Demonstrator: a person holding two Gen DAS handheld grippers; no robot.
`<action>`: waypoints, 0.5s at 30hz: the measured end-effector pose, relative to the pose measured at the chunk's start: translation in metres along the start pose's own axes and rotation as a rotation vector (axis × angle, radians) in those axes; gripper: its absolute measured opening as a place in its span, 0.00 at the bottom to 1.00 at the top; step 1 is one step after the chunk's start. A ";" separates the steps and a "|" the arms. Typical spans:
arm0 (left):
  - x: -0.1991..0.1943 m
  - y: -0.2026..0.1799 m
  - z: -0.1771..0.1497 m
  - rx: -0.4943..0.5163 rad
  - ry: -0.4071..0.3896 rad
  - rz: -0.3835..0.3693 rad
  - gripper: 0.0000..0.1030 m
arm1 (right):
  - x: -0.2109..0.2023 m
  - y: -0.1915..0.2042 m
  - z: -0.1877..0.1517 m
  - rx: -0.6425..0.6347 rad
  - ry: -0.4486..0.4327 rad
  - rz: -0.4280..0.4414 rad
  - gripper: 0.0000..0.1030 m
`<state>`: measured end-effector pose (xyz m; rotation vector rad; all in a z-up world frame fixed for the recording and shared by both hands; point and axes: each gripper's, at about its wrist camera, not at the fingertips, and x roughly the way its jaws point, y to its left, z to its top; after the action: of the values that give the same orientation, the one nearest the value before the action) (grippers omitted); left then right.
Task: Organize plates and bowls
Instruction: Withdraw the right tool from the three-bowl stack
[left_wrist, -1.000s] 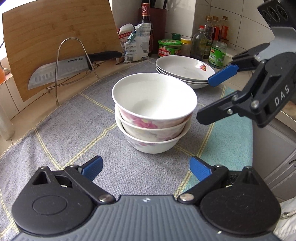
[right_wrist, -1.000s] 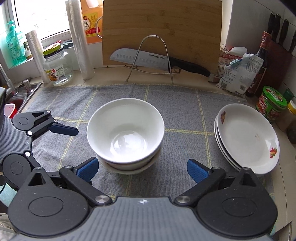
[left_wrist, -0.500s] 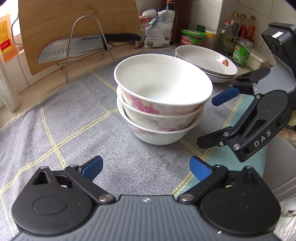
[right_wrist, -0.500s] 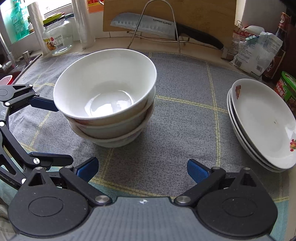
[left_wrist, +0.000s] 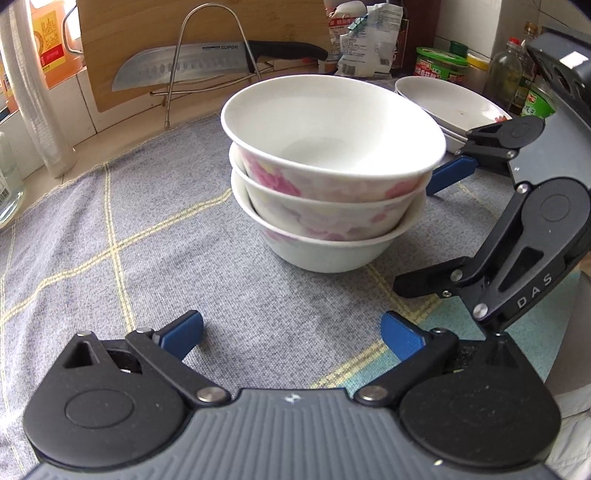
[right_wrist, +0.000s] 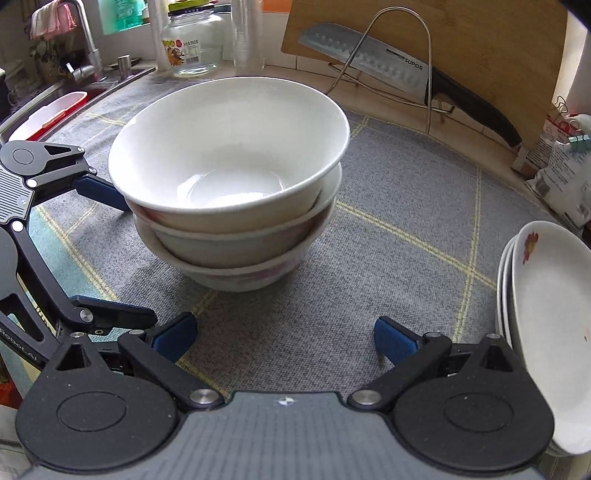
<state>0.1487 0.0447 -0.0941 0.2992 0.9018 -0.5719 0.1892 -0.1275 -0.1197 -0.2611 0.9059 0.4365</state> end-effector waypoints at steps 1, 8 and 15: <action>0.000 0.000 -0.001 0.001 -0.006 -0.003 0.99 | 0.000 0.000 0.000 -0.004 -0.002 0.003 1.00; 0.000 0.005 -0.006 0.065 -0.055 -0.050 1.00 | -0.003 -0.004 -0.009 -0.011 -0.040 0.007 1.00; 0.006 0.015 0.000 0.158 -0.091 -0.125 1.00 | -0.003 -0.003 -0.009 -0.003 -0.053 -0.002 1.00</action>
<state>0.1604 0.0544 -0.0987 0.3574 0.7927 -0.7688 0.1828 -0.1349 -0.1230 -0.2520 0.8526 0.4409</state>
